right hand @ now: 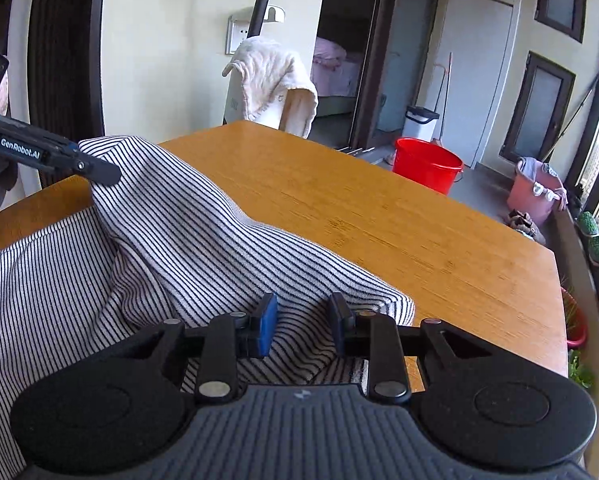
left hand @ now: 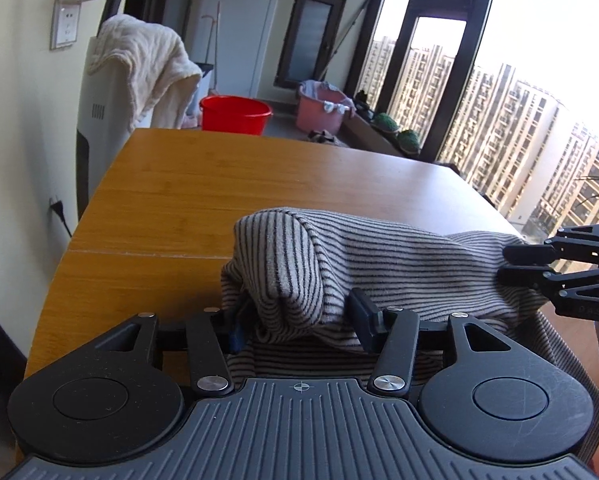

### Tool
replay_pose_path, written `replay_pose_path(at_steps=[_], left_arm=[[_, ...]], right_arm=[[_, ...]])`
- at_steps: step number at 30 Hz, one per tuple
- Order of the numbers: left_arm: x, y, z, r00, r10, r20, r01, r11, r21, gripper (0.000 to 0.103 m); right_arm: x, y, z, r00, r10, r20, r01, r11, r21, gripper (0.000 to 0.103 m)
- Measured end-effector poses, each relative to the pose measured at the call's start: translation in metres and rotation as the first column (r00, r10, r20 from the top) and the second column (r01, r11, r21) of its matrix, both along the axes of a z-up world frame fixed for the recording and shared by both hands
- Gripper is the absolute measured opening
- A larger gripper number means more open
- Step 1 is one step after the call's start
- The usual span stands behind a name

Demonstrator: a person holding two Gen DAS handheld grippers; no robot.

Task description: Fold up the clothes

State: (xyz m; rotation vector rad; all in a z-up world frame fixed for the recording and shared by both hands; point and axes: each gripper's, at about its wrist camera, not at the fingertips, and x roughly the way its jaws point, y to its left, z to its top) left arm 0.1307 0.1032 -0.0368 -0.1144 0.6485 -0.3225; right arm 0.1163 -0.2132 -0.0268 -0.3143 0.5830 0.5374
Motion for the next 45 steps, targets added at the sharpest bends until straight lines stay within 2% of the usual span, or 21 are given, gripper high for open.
replay_pose_path(at_steps=[3,7,8,11,13,14,15,16,17,18,20,24,28,33,35,37,39,42,45], left_arm=[[-0.011,0.006,0.033,0.996,0.019,0.091,-0.018,1.0,-0.018,0.054],[-0.012,0.0,0.061,0.986,-0.038,0.163,0.05,0.996,-0.068,0.056],[-0.01,-0.003,0.061,0.987,-0.05,0.155,0.062,0.996,-0.07,0.056],[0.006,-0.02,0.026,0.997,-0.058,0.043,0.059,0.998,-0.023,0.054],[0.008,-0.022,0.011,0.999,-0.048,0.018,0.048,0.999,-0.012,0.054],[0.008,-0.021,0.01,0.999,-0.047,0.019,0.048,0.999,-0.017,0.054],[0.008,-0.02,0.009,0.999,-0.047,0.02,0.047,0.999,-0.023,0.055],[0.008,-0.018,0.008,0.999,-0.048,0.018,0.048,0.998,-0.027,0.055],[0.009,-0.015,0.008,0.999,-0.049,0.015,0.05,0.998,-0.03,0.055],[0.009,-0.014,0.008,0.999,-0.051,0.014,0.051,0.998,-0.031,0.056],[0.008,-0.012,0.008,0.999,-0.053,0.013,0.053,0.998,-0.028,0.056],[0.007,-0.009,0.009,0.999,-0.054,0.009,0.054,0.998,-0.033,0.056],[0.007,-0.002,0.008,0.998,-0.061,0.001,0.061,0.996,-0.058,0.056],[0.007,0.003,0.012,0.998,-0.07,0.004,0.07,0.992,-0.106,0.065],[0.005,0.012,0.019,0.998,-0.057,0.018,0.059,0.985,-0.163,0.067],[0.004,0.026,0.031,0.999,-0.018,0.035,0.026,0.973,-0.229,0.072],[0.003,0.038,0.042,0.998,0.016,0.053,-0.001,0.964,-0.265,0.08],[0.003,0.04,0.047,0.999,0.014,0.047,-0.001,0.964,-0.265,0.087],[0.001,0.032,0.042,1.0,-0.006,0.019,0.01,0.972,-0.235,0.09]], right_arm=[[0.001,0.005,-0.003,1.0,0.003,0.012,-0.002,1.0,-0.02,0.031],[0.003,0.004,-0.002,1.0,0.001,0.003,-0.001,1.0,-0.015,0.031],[0.003,0.003,-0.001,1.0,0.004,0.002,-0.004,1.0,-0.015,0.031],[0.001,0.003,0.006,1.0,0.018,-0.001,-0.018,1.0,-0.006,0.033],[0.003,0.007,0.02,0.996,0.084,0.008,-0.084,0.996,0.038,0.044],[0.004,0.01,0.028,0.991,0.13,0.019,-0.131,0.989,0.065,0.056],[0.008,0.017,0.035,0.984,0.177,0.033,-0.179,0.981,0.08,0.073],[0.014,0.026,0.041,0.973,0.223,0.049,-0.227,0.97,0.085,0.082],[0.021,0.035,0.045,0.963,0.265,0.053,-0.269,0.959,0.088,0.088],[0.032,0.043,0.044,0.956,0.292,0.027,-0.293,0.951,0.096,0.088],[0.057,0.056,0.036,0.947,0.315,-0.058,-0.306,0.945,0.118,0.088],[0.095,0.066,0.004,0.925,0.285,-0.25,-0.258,0.956,0.138,0.088],[0.094,0.069,-0.008,0.916,0.278,-0.288,-0.242,0.958,0.153,0.087],[0.063,0.079,0.004,0.936,0.275,-0.221,-0.263,0.961,0.083,0.045],[0.044,0.082,0.014,0.941,0.297,-0.163,-0.294,0.955,0.043,0.037],[0.022,0.084,0.026,0.939,0.329,-0.096,-0.33,0.944,0.006,0.033],[-0.004,0.086,0.037,0.93,0.368,-0.018,-0.368,0.929,-0.047,0.031],[-0.045,0.092,0.032,0.9,0.427,0.084,-0.41,0.897,-0.167,0.031],[-0.069,0.094,0.016,0.894,0.433,0.115,-0.402,0.889,-0.217,0.032]])
